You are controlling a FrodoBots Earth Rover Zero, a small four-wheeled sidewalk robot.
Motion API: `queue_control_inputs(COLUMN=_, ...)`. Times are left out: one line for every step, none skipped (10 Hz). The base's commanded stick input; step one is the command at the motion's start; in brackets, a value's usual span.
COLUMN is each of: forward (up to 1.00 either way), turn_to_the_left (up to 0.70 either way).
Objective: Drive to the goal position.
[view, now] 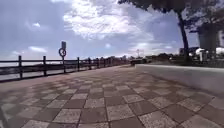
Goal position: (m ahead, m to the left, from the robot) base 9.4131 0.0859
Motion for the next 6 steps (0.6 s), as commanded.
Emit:
queue_control_inputs(forward=0.45, turn_to_the_left=0.0)
queue_control_inputs(forward=0.45, turn_to_the_left=0.0)
queue_control_inputs(forward=0.45, turn_to_the_left=0.0)
queue_control_inputs(forward=0.45, turn_to_the_left=0.0)
queue_control_inputs(forward=0.45, turn_to_the_left=0.0)
queue_control_inputs(forward=0.45, turn_to_the_left=0.0)
